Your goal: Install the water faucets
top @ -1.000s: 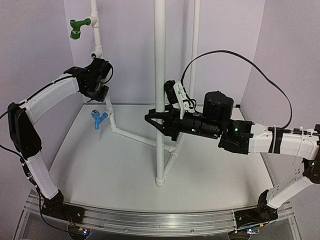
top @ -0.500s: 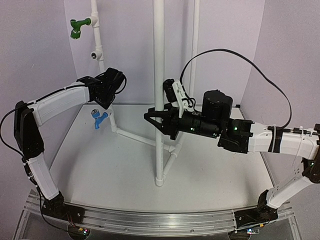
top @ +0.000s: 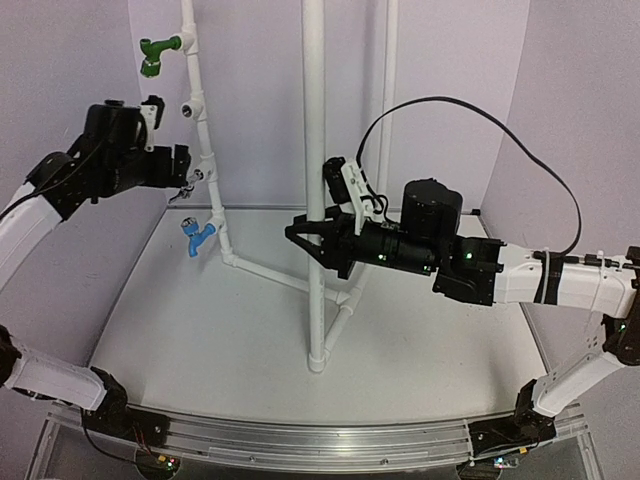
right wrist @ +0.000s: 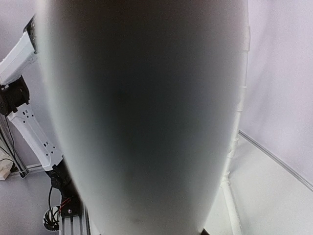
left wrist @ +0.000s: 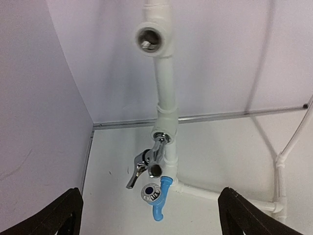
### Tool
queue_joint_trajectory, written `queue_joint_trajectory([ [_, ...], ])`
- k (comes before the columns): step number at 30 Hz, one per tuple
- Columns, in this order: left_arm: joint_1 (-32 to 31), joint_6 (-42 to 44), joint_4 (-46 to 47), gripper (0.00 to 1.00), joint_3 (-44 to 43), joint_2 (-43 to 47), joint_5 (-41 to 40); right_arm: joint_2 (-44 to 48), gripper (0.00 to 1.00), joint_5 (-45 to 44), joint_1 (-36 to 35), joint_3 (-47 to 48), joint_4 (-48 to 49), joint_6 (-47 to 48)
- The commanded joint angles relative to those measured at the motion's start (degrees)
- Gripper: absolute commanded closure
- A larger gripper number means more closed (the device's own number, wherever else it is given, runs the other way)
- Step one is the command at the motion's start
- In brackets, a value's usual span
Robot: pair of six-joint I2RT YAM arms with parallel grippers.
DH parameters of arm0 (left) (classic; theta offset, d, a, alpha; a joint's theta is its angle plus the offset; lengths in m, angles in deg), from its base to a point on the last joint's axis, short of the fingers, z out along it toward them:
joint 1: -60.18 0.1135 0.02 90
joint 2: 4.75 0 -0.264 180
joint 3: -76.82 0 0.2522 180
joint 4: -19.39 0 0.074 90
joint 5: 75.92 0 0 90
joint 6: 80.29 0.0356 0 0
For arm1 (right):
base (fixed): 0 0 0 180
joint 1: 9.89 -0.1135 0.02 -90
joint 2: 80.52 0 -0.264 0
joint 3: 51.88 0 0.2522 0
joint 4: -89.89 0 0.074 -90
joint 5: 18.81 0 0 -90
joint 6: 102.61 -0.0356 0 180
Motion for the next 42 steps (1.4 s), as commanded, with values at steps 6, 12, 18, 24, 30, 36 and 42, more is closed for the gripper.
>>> queue_joint_trajectory([
  [6,26.9,-21.5,7.1,0.0,6.1,1.2,52.5,-1.0,1.0,5.0,-1.1,0.5,0.7,-9.4],
  [12,42.0,-35.1,23.4,0.0,14.9,-2.1,74.8,-0.5,1.0,5.7,-1.0,1.1,0.9,-9.5],
  [18,43.2,-47.1,39.9,0.0,19.8,-7.7,84.5,-0.5,1.0,5.7,-1.1,1.3,0.9,-9.2],
  [24,41.7,-49.3,45.2,0.0,21.7,-10.5,85.1,-0.3,1.0,5.7,-1.3,1.5,1.1,-9.4],
  [30,38.8,-46.6,40.4,0.0,18.6,-13.6,83.3,-0.9,1.0,6.2,-1.3,2.3,0.4,-8.9],
  [36,36.4,-42.7,35.5,0.0,16.5,-14.1,80.0,-0.5,1.0,5.8,-1.5,1.8,0.9,-9.3],
  [42,35.7,-42.1,35.1,0.06,16.1,-13.8,77.1,-0.9,1.0,6.0,-1.4,2.4,0.9,-9.0],
])
